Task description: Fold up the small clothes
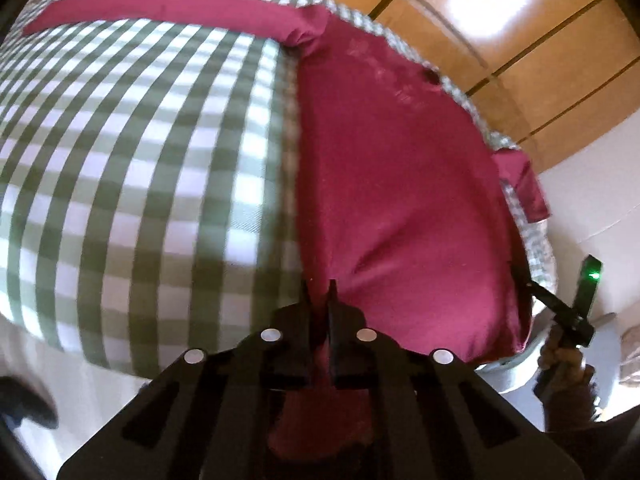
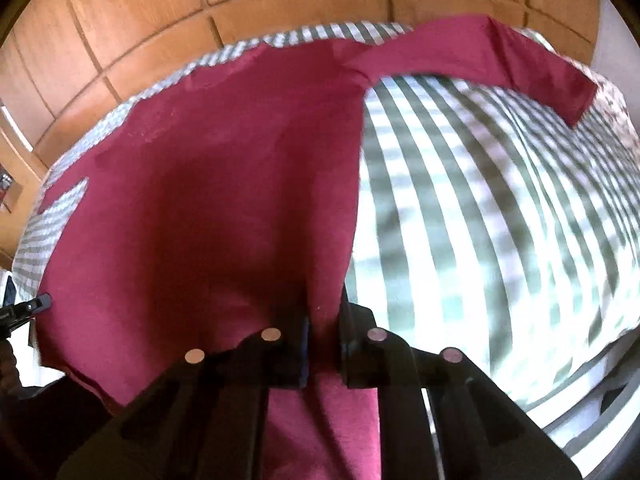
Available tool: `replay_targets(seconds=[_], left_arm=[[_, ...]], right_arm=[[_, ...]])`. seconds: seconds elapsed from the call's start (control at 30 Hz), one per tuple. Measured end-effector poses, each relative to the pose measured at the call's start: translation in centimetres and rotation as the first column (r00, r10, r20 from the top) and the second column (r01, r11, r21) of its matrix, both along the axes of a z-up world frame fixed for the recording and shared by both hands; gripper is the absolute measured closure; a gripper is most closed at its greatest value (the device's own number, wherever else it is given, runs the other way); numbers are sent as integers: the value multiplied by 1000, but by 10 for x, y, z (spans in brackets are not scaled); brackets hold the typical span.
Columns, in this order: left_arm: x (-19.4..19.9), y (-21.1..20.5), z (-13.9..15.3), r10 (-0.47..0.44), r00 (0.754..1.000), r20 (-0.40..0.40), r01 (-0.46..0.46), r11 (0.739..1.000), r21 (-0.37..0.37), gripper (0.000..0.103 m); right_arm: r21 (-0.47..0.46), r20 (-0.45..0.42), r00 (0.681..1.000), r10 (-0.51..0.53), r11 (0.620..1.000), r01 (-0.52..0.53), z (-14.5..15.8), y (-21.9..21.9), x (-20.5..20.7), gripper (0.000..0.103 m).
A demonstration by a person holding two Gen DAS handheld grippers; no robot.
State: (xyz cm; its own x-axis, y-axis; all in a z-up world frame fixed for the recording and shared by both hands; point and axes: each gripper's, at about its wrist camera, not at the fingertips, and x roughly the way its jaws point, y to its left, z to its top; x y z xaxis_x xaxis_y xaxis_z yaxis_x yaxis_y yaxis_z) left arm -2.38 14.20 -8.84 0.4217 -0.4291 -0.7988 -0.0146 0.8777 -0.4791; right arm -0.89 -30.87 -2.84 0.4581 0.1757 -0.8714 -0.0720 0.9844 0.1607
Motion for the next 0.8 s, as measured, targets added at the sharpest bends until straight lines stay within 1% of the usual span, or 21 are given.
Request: replay_targets(seconds=[0.03, 0.07, 0.1, 0.13, 0.17, 0.2, 0.27, 0.33, 0.37, 0.43, 0.47, 0.53, 0.57, 0.67, 0.7, 0.73, 0.77, 0.8], left_arm=[[2, -3, 4, -6, 1000, 8, 6, 1000, 23, 85], [3, -5, 12, -8, 1000, 30, 6, 998, 59, 67], [6, -10, 20, -3, 998, 65, -3, 995, 97, 43], [9, -13, 31, 10, 992, 126, -27, 991, 133, 34], [13, -16, 40, 13, 983, 181, -41, 988, 149, 30], [22, -24, 47, -6, 976, 220, -30, 987, 160, 30], [38, -38, 52, -30, 972, 235, -16, 982, 191, 30], [62, -63, 55, -64, 959, 275, -3, 972, 235, 30], [69, -70, 55, -84, 955, 283, 10, 968, 253, 30], [91, -94, 53, -124, 946, 299, 24, 949, 316, 29], [103, -104, 50, -135, 944, 300, 24, 939, 344, 29], [125, -117, 43, -139, 946, 293, 23, 931, 365, 29], [135, -122, 38, -129, 950, 284, 14, 927, 375, 29], [156, -131, 15, -109, 965, 240, 5, 918, 396, 29], [160, -130, 7, -97, 969, 225, -2, 916, 401, 28], [162, -128, -3, -88, 971, 220, -6, 920, 393, 25], [161, -126, -7, -89, 966, 242, -10, 925, 380, 20], [159, -125, -7, -94, 965, 246, -4, 929, 369, 17]], right_arm=[[5, 2, 1000, -1, 1000, 1, 2, -1, -1, 91], [19, -3, 1000, -5, 1000, 5, 4, -2, -1, 86], [41, -9, 1000, -15, 999, 15, 7, -6, -2, 67], [44, 0, 1000, -31, 999, 31, 9, -12, -5, 48], [37, 13, 998, -57, 998, 57, 12, -18, -5, 46], [41, 15, 997, -74, 996, 73, 13, -23, -2, 47], [79, 18, 989, -146, 986, 144, 16, -42, 2, 46], [110, 20, 978, -206, 973, 203, 15, -60, 6, 43], [119, 23, 970, -240, 965, 236, 16, -70, 7, 43], [141, 25, 947, -321, 939, 315, 18, -96, 14, 43], [160, 24, 933, -359, 923, 350, 20, -109, 19, 43], [198, 22, 891, -454, 875, 442, 23, -143, 29, 43], [207, 22, 864, -503, 848, 488, 25, -159, 34, 43], [205, 42, 799, -600, 788, 581, 28, -200, 52, 42], [203, 52, 785, -618, 776, 598, 31, -211, 55, 34], [199, 65, 767, -638, 762, 616, 33, -223, 61, 26], [197, 79, 754, -652, 751, 630, 36, -236, 71, 24], [195, 89, 750, -656, 750, 632, 40, -245, 80, 23]])
